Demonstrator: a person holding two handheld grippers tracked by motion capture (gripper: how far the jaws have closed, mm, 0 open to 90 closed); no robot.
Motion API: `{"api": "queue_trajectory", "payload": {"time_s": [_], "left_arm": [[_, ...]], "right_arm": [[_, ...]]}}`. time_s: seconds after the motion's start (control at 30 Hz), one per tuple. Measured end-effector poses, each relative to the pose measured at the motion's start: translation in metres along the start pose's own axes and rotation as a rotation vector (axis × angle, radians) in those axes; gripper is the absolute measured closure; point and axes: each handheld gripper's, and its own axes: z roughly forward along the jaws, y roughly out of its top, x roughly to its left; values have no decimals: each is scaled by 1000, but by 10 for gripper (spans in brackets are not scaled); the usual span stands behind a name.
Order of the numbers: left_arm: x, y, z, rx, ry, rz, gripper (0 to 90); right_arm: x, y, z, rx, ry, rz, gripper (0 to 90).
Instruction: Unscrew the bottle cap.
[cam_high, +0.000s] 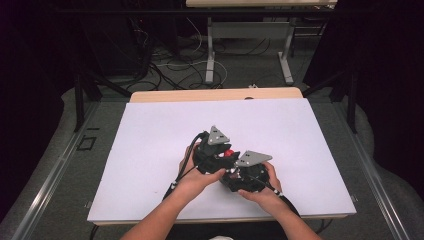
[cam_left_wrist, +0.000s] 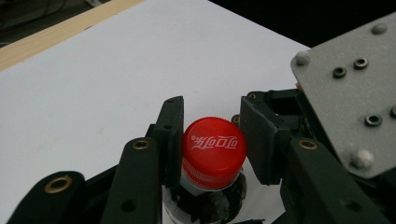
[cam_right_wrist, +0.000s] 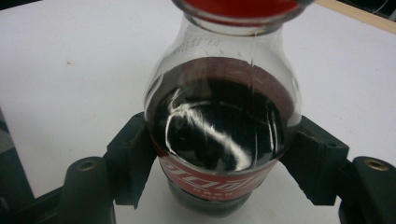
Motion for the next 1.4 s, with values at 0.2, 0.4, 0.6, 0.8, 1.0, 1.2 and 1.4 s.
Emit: {"api": "queue_trajectory", "payload": {"time_s": [0.2,0.4,0.6,0.8,1.0,1.2,1.4], "left_arm": [[6,3,-3,8,-33,8,546],[17,5,-10,25,-165,21,498],[25,3,-10,55,-250,120,491],[32,0,-9,52,-279,86,558],[31,-2,-10,43,-269,92,609],[24,-3,-9,21,-205,68,611],[9,-2,-10,14,-83,7,611]], "right_arm": [[-2,1,-2,-9,23,-2,304],[-1,1,-3,-11,55,1,303],[-1,1,-4,-23,78,-16,302],[2,1,-3,-16,87,-23,302],[2,1,-2,-26,83,-28,302],[1,1,-2,-20,66,-20,302],[1,1,-3,-23,32,-12,303]]}}
